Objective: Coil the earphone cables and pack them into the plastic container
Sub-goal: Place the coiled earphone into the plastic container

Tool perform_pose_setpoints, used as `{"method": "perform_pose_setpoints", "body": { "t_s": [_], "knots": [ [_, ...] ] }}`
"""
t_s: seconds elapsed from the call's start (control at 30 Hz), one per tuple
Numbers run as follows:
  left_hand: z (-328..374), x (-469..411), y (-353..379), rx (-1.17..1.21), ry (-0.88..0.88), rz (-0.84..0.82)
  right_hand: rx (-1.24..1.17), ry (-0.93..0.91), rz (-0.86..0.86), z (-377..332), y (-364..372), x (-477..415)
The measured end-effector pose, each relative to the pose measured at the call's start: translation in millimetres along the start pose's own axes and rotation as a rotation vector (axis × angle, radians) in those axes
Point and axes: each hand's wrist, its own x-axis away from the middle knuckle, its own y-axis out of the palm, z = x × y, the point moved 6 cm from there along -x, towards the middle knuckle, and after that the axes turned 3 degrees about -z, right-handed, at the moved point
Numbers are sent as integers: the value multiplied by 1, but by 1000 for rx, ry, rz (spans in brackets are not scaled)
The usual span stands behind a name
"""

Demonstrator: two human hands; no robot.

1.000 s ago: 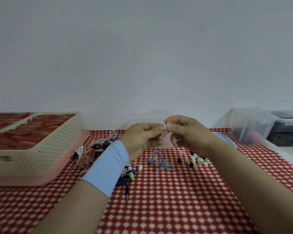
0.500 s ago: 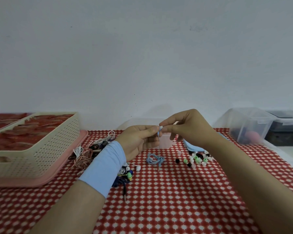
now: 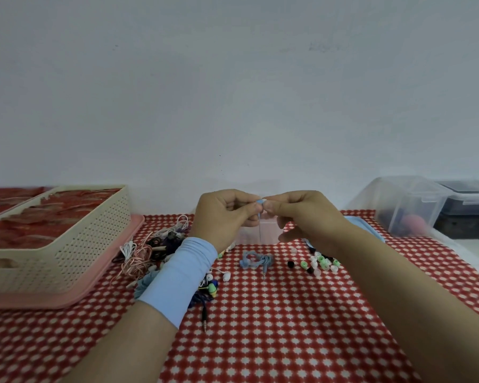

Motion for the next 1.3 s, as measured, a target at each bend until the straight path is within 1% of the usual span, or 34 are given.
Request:
{"method": "perform_pose_setpoints", "body": {
  "t_s": [0.07,0.13,0.2,0.3,0.43,0.5,0.7,0.8,0.93,1.03,1.2,1.3],
  "knots": [
    [1,-1,-2,-68,48,3,-81,110,-42,7,3,-1],
    [1,0,-1,-123,71,-10,-111,175,-79,10,4,-1],
    [-1,0,1,-140,36,-34,-45,142,-71,7,0,-1],
    [-9,0,3,-90,-51,-63,113,-4,20,-6,-7,0],
    [-14,1,3,-23,-122,-73,213,-84,8,-14,-4,1],
    [-15,1,3,19,-156,-84,243,-87,-30,-16,-5,2],
    [-15,3,6,138,-218,-202,176,-68,-143,-19,-7,6],
    [-13,6,10,169,-233,-270,121,-19,-187,-14,-7,6],
    [-13,8,15,220,-252,-319,27,58,-243,-7,-5,6],
    [-14,9,15,221,-255,-329,45,56,-262,-6,-4,6],
    [-17,6,11,146,-250,-316,100,41,-250,-6,-4,6],
    [-20,8,15,188,-262,-320,100,35,-250,-5,-5,4]
  ]
}}
